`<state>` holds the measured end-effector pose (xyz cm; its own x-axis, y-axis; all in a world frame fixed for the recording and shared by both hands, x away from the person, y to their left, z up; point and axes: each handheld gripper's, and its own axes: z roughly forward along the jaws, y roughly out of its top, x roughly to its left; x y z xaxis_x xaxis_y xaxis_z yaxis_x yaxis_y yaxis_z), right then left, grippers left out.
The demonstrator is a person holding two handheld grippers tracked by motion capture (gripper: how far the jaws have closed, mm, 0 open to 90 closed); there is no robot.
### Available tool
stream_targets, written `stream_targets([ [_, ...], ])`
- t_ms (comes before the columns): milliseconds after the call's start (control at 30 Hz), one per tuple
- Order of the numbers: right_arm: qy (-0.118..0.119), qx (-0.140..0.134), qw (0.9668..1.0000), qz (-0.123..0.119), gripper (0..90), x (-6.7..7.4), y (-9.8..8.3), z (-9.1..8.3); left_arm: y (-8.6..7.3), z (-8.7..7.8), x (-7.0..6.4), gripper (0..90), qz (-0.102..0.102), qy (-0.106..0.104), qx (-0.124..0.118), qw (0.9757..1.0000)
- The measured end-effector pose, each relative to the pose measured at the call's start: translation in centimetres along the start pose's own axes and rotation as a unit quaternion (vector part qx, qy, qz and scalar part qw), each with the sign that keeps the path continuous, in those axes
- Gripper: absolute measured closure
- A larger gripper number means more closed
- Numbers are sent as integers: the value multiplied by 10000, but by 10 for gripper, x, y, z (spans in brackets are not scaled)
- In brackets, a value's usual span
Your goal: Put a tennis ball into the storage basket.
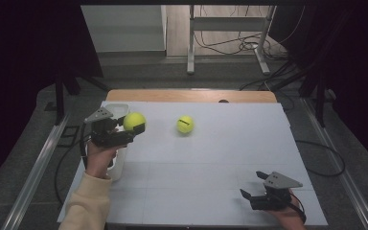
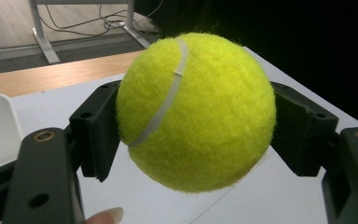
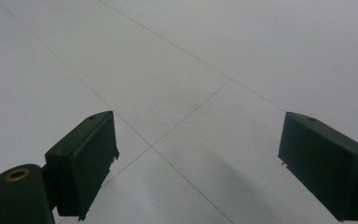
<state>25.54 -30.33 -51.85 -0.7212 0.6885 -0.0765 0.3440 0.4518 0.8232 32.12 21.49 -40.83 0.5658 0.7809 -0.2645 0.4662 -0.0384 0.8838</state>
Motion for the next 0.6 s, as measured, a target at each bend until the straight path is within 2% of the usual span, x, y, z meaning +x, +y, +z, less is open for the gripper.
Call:
stream_targets([
  [333, -15, 2, 10000, -6, 121, 0, 1, 0, 1, -6, 10, 258, -92, 153, -76, 9998],
  [600, 8, -26, 10000, -24, 121, 3, 3, 1, 3, -11, 19, 258, -259, 357, -184, 9989],
])
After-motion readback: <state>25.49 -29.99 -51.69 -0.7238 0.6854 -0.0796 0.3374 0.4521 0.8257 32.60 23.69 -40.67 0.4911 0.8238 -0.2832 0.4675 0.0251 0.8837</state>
